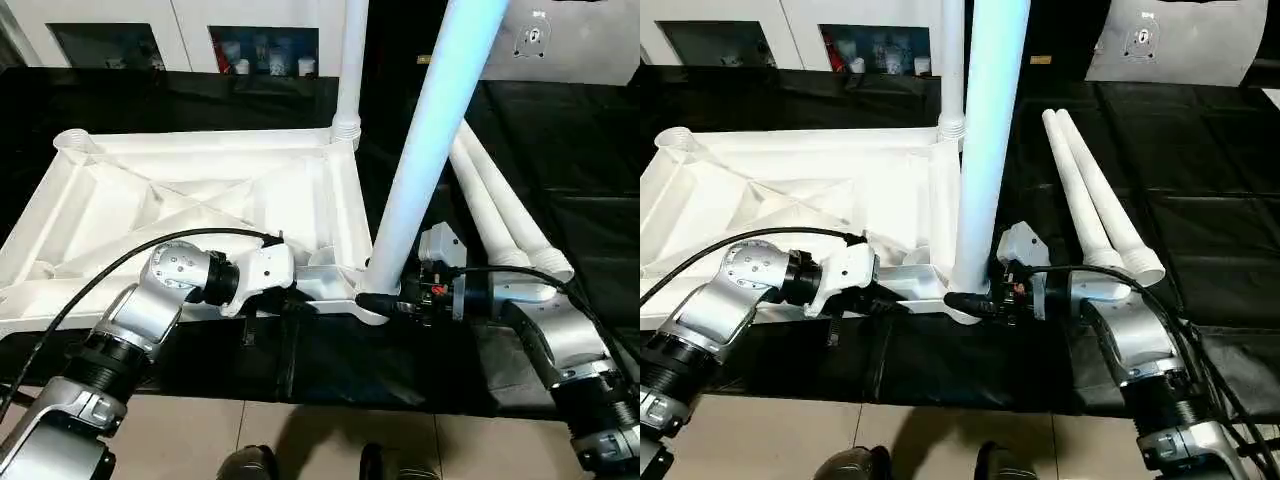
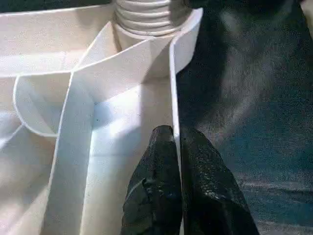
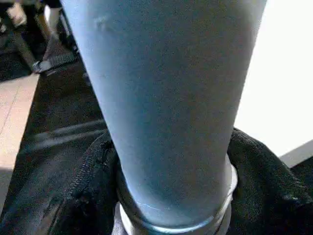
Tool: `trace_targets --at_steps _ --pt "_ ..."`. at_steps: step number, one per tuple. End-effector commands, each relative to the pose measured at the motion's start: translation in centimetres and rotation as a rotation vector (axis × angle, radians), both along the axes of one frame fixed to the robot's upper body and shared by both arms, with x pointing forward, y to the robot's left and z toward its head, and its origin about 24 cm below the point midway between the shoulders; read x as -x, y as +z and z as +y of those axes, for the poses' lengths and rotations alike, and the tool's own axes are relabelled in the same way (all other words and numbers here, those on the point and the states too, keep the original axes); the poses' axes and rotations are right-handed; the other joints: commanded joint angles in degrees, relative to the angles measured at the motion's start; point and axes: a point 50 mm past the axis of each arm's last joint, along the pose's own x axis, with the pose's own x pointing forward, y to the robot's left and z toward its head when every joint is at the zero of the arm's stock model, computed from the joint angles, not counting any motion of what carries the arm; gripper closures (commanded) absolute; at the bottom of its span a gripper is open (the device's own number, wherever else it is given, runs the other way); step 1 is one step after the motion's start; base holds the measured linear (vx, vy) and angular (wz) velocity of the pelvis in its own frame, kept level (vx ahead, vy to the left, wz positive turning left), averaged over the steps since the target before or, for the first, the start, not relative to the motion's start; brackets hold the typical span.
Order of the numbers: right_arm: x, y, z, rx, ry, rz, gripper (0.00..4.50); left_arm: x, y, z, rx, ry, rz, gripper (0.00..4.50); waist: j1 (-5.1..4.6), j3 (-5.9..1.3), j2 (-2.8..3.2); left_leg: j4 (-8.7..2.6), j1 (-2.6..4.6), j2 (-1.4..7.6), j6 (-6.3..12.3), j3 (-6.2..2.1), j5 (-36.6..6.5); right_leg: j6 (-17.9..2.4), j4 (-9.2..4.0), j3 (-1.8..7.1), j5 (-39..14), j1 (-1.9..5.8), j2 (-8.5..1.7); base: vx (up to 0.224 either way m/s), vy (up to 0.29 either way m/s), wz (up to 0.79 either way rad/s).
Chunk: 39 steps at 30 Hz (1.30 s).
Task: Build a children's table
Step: Rotate leg to tighten
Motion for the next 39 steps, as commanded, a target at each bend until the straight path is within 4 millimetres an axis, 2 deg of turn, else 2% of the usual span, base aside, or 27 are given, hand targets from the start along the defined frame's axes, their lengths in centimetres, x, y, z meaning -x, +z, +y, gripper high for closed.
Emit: trace_targets --at_steps 1,3,4,5,6,8,11,13,15,17,18,25,30,34,37,39 --pt "0.1 -1.1 0.5 0.021 -0.066 0.019 1.76 0.1 0.1 -0.7 0.03 0.026 -0.005 4.5 -0.17 -4.35 -0.43 -3.28 0.37 3.13 5.65 -0.71 -6.97 -14.93 -3.21 3.11 -10.67 3.48 -4.77 0.0 0.0 0.0" --pt "-0.6 -2.0 1.8 -0.024 -0.264 0.017 1.76 -0.1 0.5 -1.7 0.092 0.15 -0.011 4.5 -0.7 -3.89 -0.29 -3.62 0.42 3.11 3.6 -0.87 -9.52 -13.77 -3.73 3.07 -16.22 3.24 -4.86 0.0 0.0 0.0" --pt "-0.8 -2.4 2.6 -0.054 -0.346 0.031 1.76 -0.2 0.7 -2.5 0.116 0.212 -0.02 4.5 -0.87 -3.96 -0.27 -3.6 0.44 3.07 3.07 -0.92 -10.12 -13.44 -3.79 3.05 -17.64 3.27 -4.94 0.0 0.0 0.0" --pt "-0.8 -2.4 2.6 -0.054 -0.346 0.031 1.76 -0.2 0.7 -2.5 0.116 0.212 -0.02 4.5 -1.0 -3.86 -0.2 -3.67 0.31 3.02 2.58 -1.07 -10.35 -12.98 -3.88 2.99 -18.84 3.31 -4.98 0.0 0.0 0.0" --pt "-0.8 -2.6 3.0 -0.07 -0.391 0.043 1.76 -0.2 0.8 -2.9 0.129 0.246 -0.026 4.5 -1.45 -3.78 -0.29 -3.78 0.57 2.96 1.91 -1.1 -11.61 -11.46 -4.35 3.02 -21.59 3.09 -4.77 0.0 0.0 0.0" --pt "-1.1 -3.1 4.1 -0.099 -0.489 0.056 1.77 -0.4 1.0 -4.3 0.166 0.334 -0.036 4.5 -1.88 -3.53 -0.2 -3.82 0.66 2.99 1.85 -1.01 -12.79 -11.3 -4.56 3.15 -22.29 2.72 -4.65 0.0 0.0 0.0" --pt "-1.6 -3.4 5.8 -0.132 -0.621 0.067 1.77 -0.3 1.5 -6.6 0.216 0.442 -0.047 4.5 -2.21 -3.51 -0.46 -3.81 0.5 2.82 1.76 -1.13 -12.87 -10.61 -4.73 3.09 -23.47 2.75 -4.71 0.0 0.0 0.0" --pt "-2.0 -3.4 7.0 -0.147 -0.709 0.085 1.77 -0.4 1.9 -8.6 0.235 0.508 -0.082 4.5 -2.32 -3.57 -0.41 -3.74 0.48 2.78 2.15 -1.09 -12.15 -10.57 -4.74 3.15 -22.24 2.69 -4.62 0.0 0.0 0.0" --pt "-2.2 -3.3 7.6 -0.148 -0.733 0.089 1.77 -0.4 2.3 -9.8 0.256 0.512 -0.094 4.5 -2.3 -3.66 -0.65 -3.65 0.4 2.61 2.94 -0.95 -11.51 -10.51 -4.78 3.16 -20.64 2.64 -4.47 0.0 0.0 0.0" --pt "-2.3 -3.2 7.8 -0.161 -0.734 0.084 1.77 -0.3 2.5 -10.5 0.257 0.497 -0.102 4.5 -2.23 -3.66 -0.6 -3.64 0.24 2.46 3.32 -1.01 -11.27 -10.26 -4.73 3.07 -20.27 2.82 -4.46 0.0 0.0 0.0" --pt "-2.4 -3.1 7.8 -0.165 -0.736 0.079 1.21 -0.2 2.5 -10.6 0.256 0.491 -0.1 4.5 -2.24 -3.71 -0.63 -3.6 0.2 2.46 3.69 -0.94 -11.14 -9.98 -4.71 3.11 -19.76 2.79 -4.46 0.0 0.0 0.0" --pt "-2.8 -2.7 5.9 -0.187 -0.781 0.036 0.63 -0.3 1.7 -8.3 0.2 0.498 -0.096 4.5 -2.19 -3.98 -0.3 -3.61 -0.05 2.54 4.58 -1.02 -10.16 -10.9 -4.41 3.0 -16.44 3.04 -4.54 0.0 0.0 0.0" --pt "-2.2 -1.5 4.5 -0.242 -0.634 -0.019 0.18 -0.4 1.3 -6.1 0.179 0.431 -0.119 4.5 -2.07 -4.35 -0.35 -3.34 -0.19 2.52 5.96 -0.85 -8.22 -11.8 -4.11 3.04 -13.09 3.39 -4.52 0.0 0.0 0.0" --pt "-1.6 -0.5 1.9 -0.205 -0.501 -0.063 0.04 -0.4 0.8 -4.2 0.144 0.345 -0.105 4.5 -1.81 -4.58 -0.27 -3.16 -0.25 2.63 7.35 -0.93 -5.93 -12.99 -3.55 2.96 -8.69 3.6 -4.4 0.0 0.0 0.0" --pt "-1.2 0.1 0.4 -0.168 -0.397 -0.076 0.04 -0.1 0.5 -3.4 0.112 0.246 -0.086 4.5 -1.75 -4.58 -0.51 -3.16 -0.12 2.69 7.73 -0.82 -6.81 -13.06 -3.63 2.97 -10.48 3.65 -4.49 0.0 0.0 0.0" --pt "-0.9 0.4 -0.3 -0.126 -0.312 -0.086 0.04 0.1 0.2 -2.8 0.087 0.174 -0.078 4.5 -1.68 -4.63 -0.46 -3.14 0.04 2.69 7.53 -0.81 -7.36 -13.12 -3.75 2.94 -11.81 3.52 -4.5 0.0 0.0 0.0"
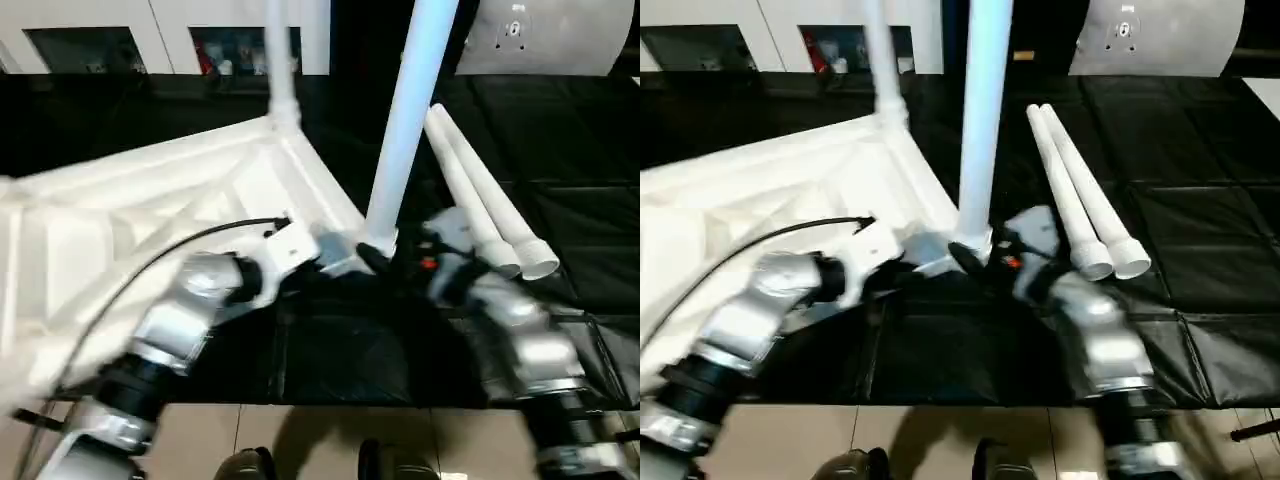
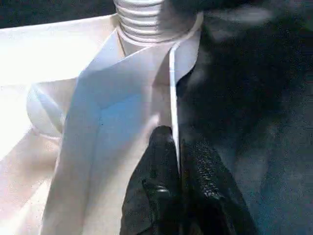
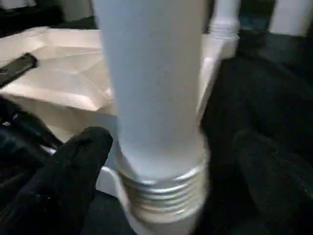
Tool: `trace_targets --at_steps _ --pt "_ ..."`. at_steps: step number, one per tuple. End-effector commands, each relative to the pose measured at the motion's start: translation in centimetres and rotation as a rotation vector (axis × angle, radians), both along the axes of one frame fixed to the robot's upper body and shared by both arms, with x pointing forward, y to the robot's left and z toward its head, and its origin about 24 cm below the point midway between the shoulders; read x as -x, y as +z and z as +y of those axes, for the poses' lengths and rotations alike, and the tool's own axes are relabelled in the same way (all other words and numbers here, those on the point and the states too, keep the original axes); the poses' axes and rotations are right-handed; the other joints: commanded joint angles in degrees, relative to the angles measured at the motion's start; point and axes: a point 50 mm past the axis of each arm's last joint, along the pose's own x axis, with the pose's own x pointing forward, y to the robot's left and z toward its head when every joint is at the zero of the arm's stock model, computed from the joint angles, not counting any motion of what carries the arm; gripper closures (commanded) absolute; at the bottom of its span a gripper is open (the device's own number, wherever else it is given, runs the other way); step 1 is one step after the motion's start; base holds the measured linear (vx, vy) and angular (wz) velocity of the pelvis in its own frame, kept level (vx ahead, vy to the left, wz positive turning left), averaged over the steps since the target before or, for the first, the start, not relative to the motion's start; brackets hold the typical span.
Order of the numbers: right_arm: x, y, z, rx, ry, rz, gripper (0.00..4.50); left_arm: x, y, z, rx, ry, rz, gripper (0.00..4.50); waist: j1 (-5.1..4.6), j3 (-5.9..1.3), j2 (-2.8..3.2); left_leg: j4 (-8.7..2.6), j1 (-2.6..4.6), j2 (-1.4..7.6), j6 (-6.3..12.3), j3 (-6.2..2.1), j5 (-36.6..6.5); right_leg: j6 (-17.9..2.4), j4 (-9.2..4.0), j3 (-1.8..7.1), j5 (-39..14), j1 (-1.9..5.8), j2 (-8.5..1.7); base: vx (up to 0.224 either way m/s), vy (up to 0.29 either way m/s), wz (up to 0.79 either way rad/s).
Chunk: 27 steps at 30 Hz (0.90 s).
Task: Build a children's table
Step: Rotate leg to tighten
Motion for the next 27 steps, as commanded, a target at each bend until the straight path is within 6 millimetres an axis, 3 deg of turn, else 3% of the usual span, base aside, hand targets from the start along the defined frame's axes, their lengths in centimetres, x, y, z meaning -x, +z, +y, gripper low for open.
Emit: trace_targets --at_steps 1,4,7,10,11,12,14,19,27 --pt "0.4 0.4 0.1 0.032 0.109 -0.003 0.04 0.5 0.1 -0.5 0.021 -0.128 -0.008 4.5 0.31 -4.64 -0.56 -3.07 0.29 2.65 7.64 -0.82 -7.53 -13.0 -3.69 2.94 -12.1 3.83 -4.54 0.0 0.0 0.0" --pt "0.7 0.7 0.0 0.104 0.24 0.001 0.04 0.6 0.0 0.5 0.005 -0.21 0.015 4.5 0.5 -4.78 -0.37 -2.96 0.26 2.69 7.74 -0.75 -6.73 -13.57 -3.41 3.02 -10.7 3.9 -4.59 0.0 0.0 0.0" --pt "0.9 0.6 0.4 0.153 0.34 0.009 0.04 0.8 -0.1 1.0 -0.012 -0.272 0.041 4.5 0.75 -4.95 -0.75 -2.87 0.34 2.73 7.72 -0.66 -6.32 -14.05 -3.26 2.95 -10.56 3.85 -4.53 0.0 0.0 0.0" --pt "0.8 0.4 0.7 0.161 0.377 0.019 0.04 0.9 -0.1 1.1 -0.028 -0.319 0.05 4.5 1.17 -4.91 -0.53 -2.82 0.45 2.96 7.37 -0.63 -6.66 -14.23 -3.18 3.06 -11.32 3.65 -4.64 0.0 0.0 0.0" --pt "0.7 0.4 0.7 0.159 0.386 0.023 0.22 0.9 -0.1 1.2 -0.028 -0.326 0.055 4.5 1.48 -4.99 -0.45 -2.81 0.68 3.12 6.93 -0.6 -6.8 -14.38 -3.09 3.15 -11.29 3.52 -4.68 0.0 0.0 0.0" --pt "0.7 0.5 0.8 0.15 0.407 0.031 0.33 0.8 -0.1 1.4 -0.047 -0.347 0.05 4.5 1.57 -5.0 -1.18 -2.84 0.61 3.09 6.77 -0.51 -7.22 -14.26 -3.18 3.14 -11.98 3.57 -4.61 0.0 0.0 0.0" --pt "0.8 0.4 0.9 0.145 0.437 0.047 0.44 0.8 -0.2 1.5 -0.056 -0.364 0.053 4.5 1.9 -4.96 -0.85 -2.84 0.6 3.13 6.33 -0.6 -7.48 -14.04 -3.07 3.16 -12.79 3.5 -4.73 0.0 0.0 0.0" --pt "1.1 0.1 1.2 0.154 0.485 0.067 0.98 0.8 -0.2 1.6 -0.054 -0.385 0.057 4.5 2.02 -5.02 -1.1 -2.83 0.54 3.01 5.23 -0.65 -8.24 -12.78 -3.22 3.19 -15.37 3.6 -4.86 0.0 0.0 0.0" --pt "1.2 -0.2 1.1 0.16 0.498 0.082 1.68 0.7 -0.3 1.9 -0.057 -0.387 0.057 4.5 2.16 -5.1 -1.14 -2.69 0.37 2.88 5.78 -0.58 -6.89 -12.99 -3.01 3.15 -13.36 3.64 -4.71 0.0 0.0 0.0"
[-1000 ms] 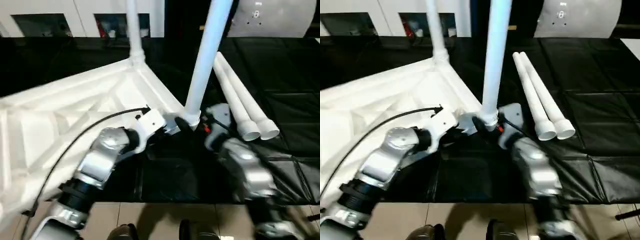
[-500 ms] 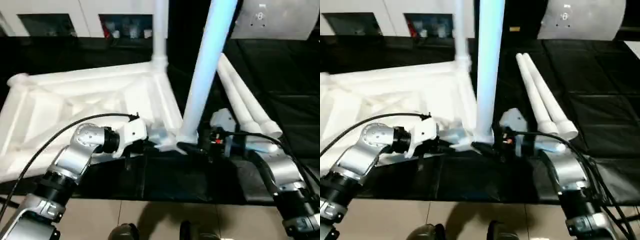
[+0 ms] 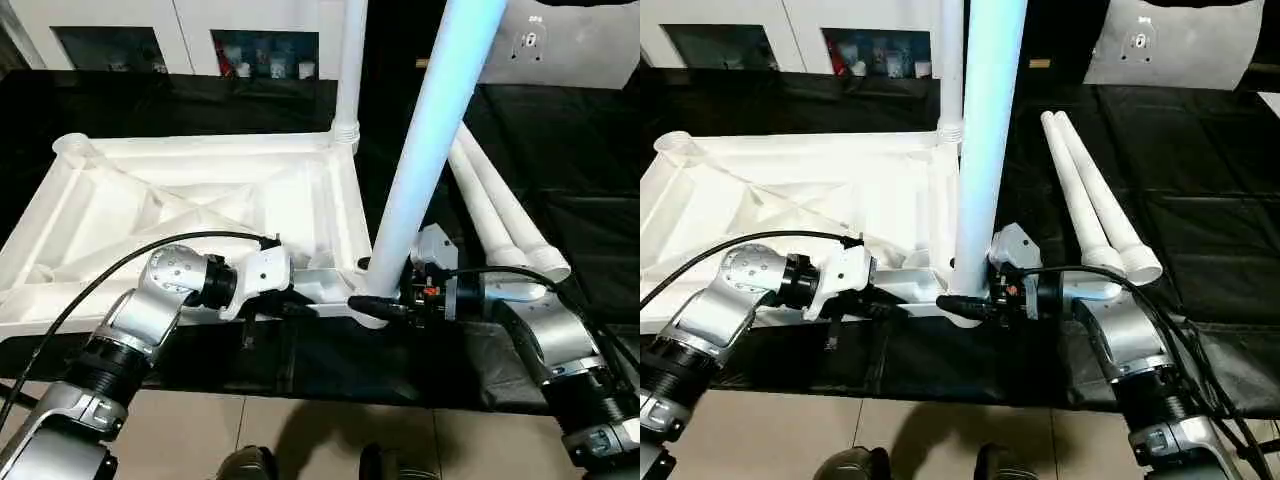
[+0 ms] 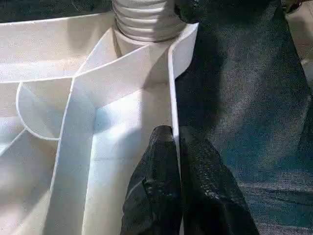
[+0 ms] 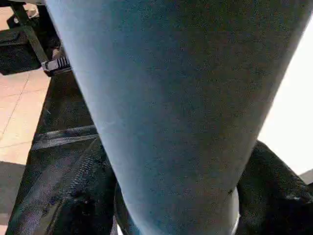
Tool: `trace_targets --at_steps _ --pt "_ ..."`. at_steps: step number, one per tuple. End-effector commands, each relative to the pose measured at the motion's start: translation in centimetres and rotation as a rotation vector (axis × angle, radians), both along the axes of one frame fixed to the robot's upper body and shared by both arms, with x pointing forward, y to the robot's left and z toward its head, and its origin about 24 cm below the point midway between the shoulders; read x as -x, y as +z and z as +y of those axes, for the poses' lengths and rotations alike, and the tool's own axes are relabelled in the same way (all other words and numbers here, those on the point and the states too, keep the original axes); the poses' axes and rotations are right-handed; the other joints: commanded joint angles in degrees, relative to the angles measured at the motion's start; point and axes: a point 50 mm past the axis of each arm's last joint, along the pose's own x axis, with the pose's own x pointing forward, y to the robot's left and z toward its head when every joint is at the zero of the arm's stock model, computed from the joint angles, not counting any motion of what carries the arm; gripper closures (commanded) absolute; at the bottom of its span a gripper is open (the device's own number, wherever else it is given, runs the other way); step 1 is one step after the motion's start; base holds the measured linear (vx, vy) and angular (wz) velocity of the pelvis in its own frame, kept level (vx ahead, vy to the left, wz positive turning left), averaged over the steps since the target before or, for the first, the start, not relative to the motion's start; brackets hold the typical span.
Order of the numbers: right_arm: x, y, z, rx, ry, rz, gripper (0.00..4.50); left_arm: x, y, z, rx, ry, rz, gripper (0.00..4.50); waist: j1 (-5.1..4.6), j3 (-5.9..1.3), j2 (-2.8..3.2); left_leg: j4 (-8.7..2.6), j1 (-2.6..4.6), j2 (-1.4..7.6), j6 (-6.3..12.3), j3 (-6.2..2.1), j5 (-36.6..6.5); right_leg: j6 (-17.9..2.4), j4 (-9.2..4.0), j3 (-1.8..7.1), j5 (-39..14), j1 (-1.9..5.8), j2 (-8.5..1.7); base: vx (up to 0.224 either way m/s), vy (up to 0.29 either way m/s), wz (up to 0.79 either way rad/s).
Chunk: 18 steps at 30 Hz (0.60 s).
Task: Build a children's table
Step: Rotate leg to tighten
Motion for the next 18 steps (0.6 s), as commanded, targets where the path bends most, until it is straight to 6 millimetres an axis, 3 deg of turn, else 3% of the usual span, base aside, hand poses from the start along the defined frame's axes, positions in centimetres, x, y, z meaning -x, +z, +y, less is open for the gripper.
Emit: trace_targets --at_steps 1,10,11,13,14,15,16,18 --pt "0.1 -0.2 0.0 0.006 0.017 0.012 1.71 0.1 0.0 -0.2 -0.014 -0.046 0.001 4.5 -0.05 -4.98 -0.81 -3.4 0.37 2.85 5.76 -0.57 -7.01 -12.92 -3.73 3.1 -13.67 3.61 -4.68 0.0 0.0 0.0" --pt "0.6 -1.1 0.6 -0.04 -0.035 0.065 1.82 -0.2 0.2 -0.5 0.031 0.015 0.005 4.5 -0.01 -4.88 -0.77 -3.42 0.41 2.91 5.73 -0.58 -6.89 -12.93 -3.7 3.12 -13.55 3.58 -4.63 0.0 0.0 0.0" --pt "0.7 -1.1 0.7 -0.047 -0.048 0.068 1.82 -0.3 0.3 -0.6 0.039 0.025 0.005 4.5 0.02 -4.65 -0.52 -3.56 0.43 2.95 5.55 -0.61 -7.56 -12.75 -3.96 3.1 -14.58 3.42 -4.61 0.0 0.0 0.0" --pt "0.2 -1.7 2.0 -0.086 -0.212 0.063 1.83 -0.9 0.7 -1.4 0.085 0.153 -0.009 4.5 -0.09 -4.48 -0.58 -3.73 0.59 2.92 4.58 -0.76 -9.08 -12.38 -4.2 3.03 -17.24 3.38 -4.73 0.0 0.0 0.0" --pt "0.2 -1.8 2.0 -0.087 -0.215 0.063 1.83 -0.9 0.7 -1.5 0.086 0.156 -0.009 4.5 -0.24 -4.22 -0.51 -3.89 0.64 2.99 3.94 -0.75 -9.73 -12.07 -4.27 3.09 -18.57 3.19 -4.68 0.0 0.0 0.0" --pt "0.0 -1.9 2.7 -0.113 -0.295 0.062 1.83 -1.1 0.9 -2.1 0.118 0.213 -0.01 4.5 -0.48 -4.19 -0.56 -3.93 0.85 2.84 2.41 -0.96 -11.99 -10.89 -4.69 2.98 -23.34 3.22 -4.9 0.0 0.0 0.0" --pt "-0.1 -2.0 2.9 -0.12 -0.315 0.063 1.83 -1.2 1.0 -2.3 0.127 0.227 -0.009 4.5 -0.61 -4.07 -0.59 -4.06 0.74 2.82 2.13 -0.95 -12.01 -10.65 -4.76 3.05 -23.76 3.15 -4.87 0.0 0.0 0.0" --pt "-1.0 -2.2 4.8 -0.197 -0.525 0.084 1.83 -1.6 1.8 -4.3 0.195 0.369 -0.022 4.5 -1.26 -3.79 -0.48 -4.35 0.53 2.83 1.25 -1.24 -13.03 -9.9 -4.9 3.02 -25.35 3.02 -4.85 0.0 0.0 0.0"
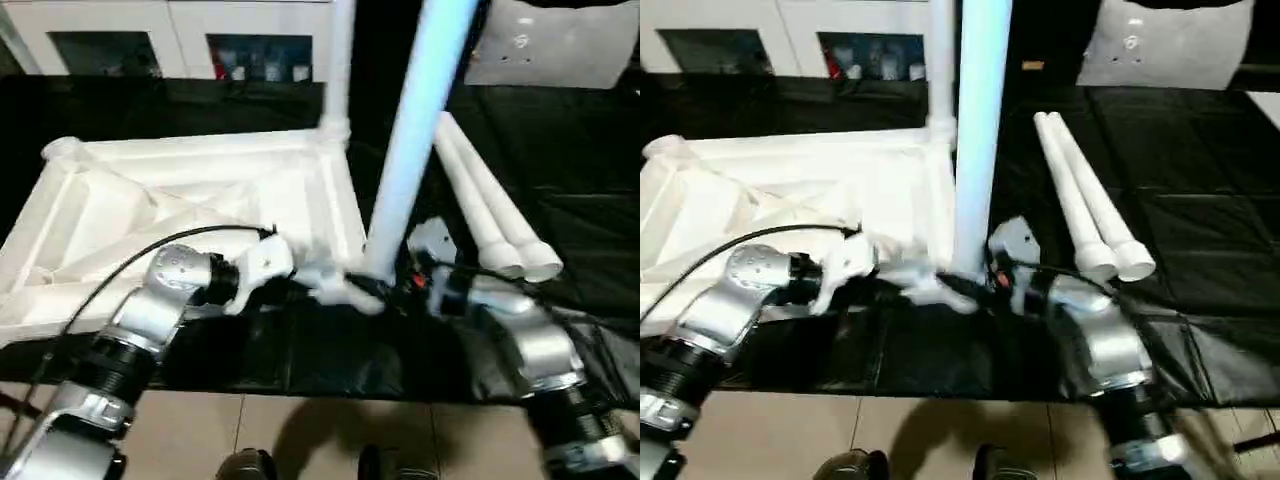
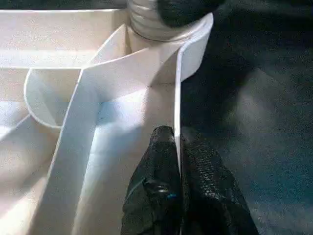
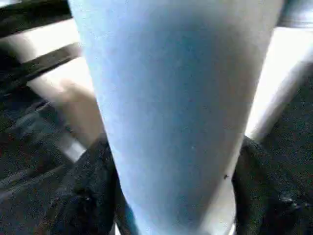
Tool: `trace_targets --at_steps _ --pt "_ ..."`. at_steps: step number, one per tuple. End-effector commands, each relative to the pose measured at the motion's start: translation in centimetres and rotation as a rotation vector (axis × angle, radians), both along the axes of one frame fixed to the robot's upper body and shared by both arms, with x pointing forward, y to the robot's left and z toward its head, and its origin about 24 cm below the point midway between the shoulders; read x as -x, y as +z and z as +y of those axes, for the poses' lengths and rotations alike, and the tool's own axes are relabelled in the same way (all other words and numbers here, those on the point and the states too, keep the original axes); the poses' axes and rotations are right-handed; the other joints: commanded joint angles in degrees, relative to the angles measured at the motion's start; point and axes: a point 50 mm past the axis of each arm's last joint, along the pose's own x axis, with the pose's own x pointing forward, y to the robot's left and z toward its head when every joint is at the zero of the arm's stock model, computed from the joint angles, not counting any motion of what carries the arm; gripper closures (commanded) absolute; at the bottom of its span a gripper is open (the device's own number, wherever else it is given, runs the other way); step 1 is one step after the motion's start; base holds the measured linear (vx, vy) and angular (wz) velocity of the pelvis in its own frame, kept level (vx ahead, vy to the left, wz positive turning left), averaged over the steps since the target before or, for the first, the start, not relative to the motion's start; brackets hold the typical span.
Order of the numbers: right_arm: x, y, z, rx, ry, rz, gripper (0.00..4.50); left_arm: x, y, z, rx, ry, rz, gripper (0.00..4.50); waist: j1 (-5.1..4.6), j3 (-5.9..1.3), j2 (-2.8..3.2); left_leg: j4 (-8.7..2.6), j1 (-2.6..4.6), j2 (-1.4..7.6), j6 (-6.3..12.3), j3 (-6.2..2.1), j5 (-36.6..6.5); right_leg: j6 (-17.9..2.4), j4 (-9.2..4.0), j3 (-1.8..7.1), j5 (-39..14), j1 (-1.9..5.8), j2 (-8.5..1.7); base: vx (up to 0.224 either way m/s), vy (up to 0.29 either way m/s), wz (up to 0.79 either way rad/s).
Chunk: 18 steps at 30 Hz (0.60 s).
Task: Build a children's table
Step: Rotate leg to tighten
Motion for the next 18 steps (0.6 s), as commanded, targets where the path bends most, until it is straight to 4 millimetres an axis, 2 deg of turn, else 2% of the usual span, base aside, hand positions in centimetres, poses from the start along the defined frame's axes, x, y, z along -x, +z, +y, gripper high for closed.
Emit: trace_targets --at_steps 1,2,3,4,6,8,9,10,11,12,14,16,17,18 --pt "0.1 -0.9 3.1 -0.056 -0.051 0.07 1.83 -0.6 2.1 -3.0 0.129 0.118 -0.086 4.5 -0.14 -3.85 -0.46 -4.48 0.34 2.83 1.18 -1.27 -13.2 -9.88 -4.92 2.91 -25.46 2.83 -4.82 0.0 0.0 0.0" --pt "0.0 -1.0 3.3 -0.061 -0.064 0.073 1.83 -0.7 2.2 -3.2 0.133 0.135 -0.087 4.5 -0.15 -3.93 -0.52 -4.4 0.45 2.74 1.23 -1.23 -13.27 -9.7 -5.05 2.91 -25.55 2.77 -4.84 0.0 0.0 0.0" --pt "-0.2 -1.1 4.5 -0.079 -0.141 0.085 1.83 -1.1 2.7 -4.7 0.168 0.247 -0.106 4.5 -0.46 -3.81 -0.77 -4.3 0.47 2.59 1.62 -1.07 -12.85 -9.69 -5.1 3.06 -24.74 2.66 -4.68 0.0 0.0 0.0" --pt "-0.3 -1.2 4.9 -0.089 -0.181 0.095 1.83 -1.1 3.0 -5.6 0.186 0.286 -0.112 4.5 -0.6 -3.73 -0.72 -4.28 0.52 2.61 1.84 -0.98 -12.76 -9.82 -5.25 3.16 -24.68 2.48 -4.68 0.0 0.0 0.0" --pt "-0.5 -1.3 5.5 -0.104 -0.241 0.114 1.83 -1.2 3.2 -6.8 0.191 0.333 -0.13 4.5 -0.51 -3.98 -0.73 -4.09 0.21 2.36 2.78 -0.91 -10.61 -9.76 -5.21 3.17 -22.59 2.76 -4.66 0.0 0.0 0.0" --pt "-0.7 -1.4 5.7 -0.109 -0.27 0.124 1.83 -1.1 3.3 -7.4 0.185 0.349 -0.143 4.5 -0.43 -4.07 -0.7 -4.03 0.26 2.37 3.45 -0.9 -10.03 -9.99 -5.11 3.1 -20.54 2.73 -4.5 0.0 0.0 0.0" --pt "-1.2 -1.4 5.7 -0.107 -0.353 0.133 1.83 -0.9 3.3 -8.6 0.181 0.363 -0.153 4.5 -0.56 -4.11 -0.66 -3.99 0.0 2.21 4.15 -0.77 -9.58 -10.17 -5.02 3.09 -18.73 2.86 -4.43 0.0 0.0 0.0" --pt "-1.3 -1.4 5.7 -0.108 -0.381 0.133 1.83 -0.8 3.2 -8.9 0.18 0.369 -0.154 4.5 -0.52 -4.11 -0.61 -4.0 0.05 2.18 4.2 -0.83 -9.61 -10.14 -5.04 3.03 -18.72 2.87 -4.43 0.0 0.0 0.0" --pt "-1.4 -1.4 5.7 -0.11 -0.398 0.131 1.83 -0.7 3.2 -9.0 0.179 0.37 -0.155 4.5 -0.46 -4.14 -0.33 -3.99 0.11 2.19 4.36 -0.86 -9.54 -10.19 -4.99 2.96 -18.34 2.89 -4.47 0.0 0.0 0.0" --pt "-1.5 -1.2 5.6 -0.116 -0.405 0.123 1.83 -0.6 3.2 -9.0 0.174 0.367 -0.153 4.5 -0.43 -4.19 -0.4 -3.99 0.02 2.21 4.55 -0.88 -9.31 -10.18 -4.94 2.94 -17.39 3.03 -4.43 0.0 0.0 0.0" --pt "-1.6 -1.1 5.6 -0.126 -0.41 0.121 1.27 -0.6 3.1 -8.9 0.166 0.364 -0.152 4.5 -0.45 -4.2 -0.4 -4.02 -0.07 2.18 4.88 -0.91 -9.24 -10.32 -4.83 2.87 -16.27 3.11 -4.35 0.0 0.0 0.0" --pt "-1.7 -0.8 5.1 -0.147 -0.404 0.108 1.1 -0.6 2.9 -8.0 0.136 0.353 -0.157 4.5 -0.48 -4.15 -0.2 -4.09 -0.04 2.26 5.05 -0.95 -10.02 -10.45 -4.86 2.87 -16.31 3.06 -4.42 0.0 0.0 0.0" --pt "-1.8 -0.7 4.9 -0.138 -0.392 0.091 1.02 -0.6 2.8 -7.6 0.125 0.341 -0.164 4.5 -0.8 -4.09 -0.28 -4.2 -0.44 2.19 4.91 -1.12 -10.41 -10.43 -4.76 2.72 -16.63 3.33 -4.4 0.0 0.0 0.0" --pt "-1.8 -0.6 4.7 -0.131 -0.384 0.08 0.9 -0.6 2.7 -7.3 0.118 0.333 -0.169 4.5 -1.07 -4.23 -0.21 -4.14 -0.37 2.28 4.91 -1.15 -10.41 -10.6 -4.73 2.75 -15.98 3.28 -4.4 0.0 0.0 0.0"
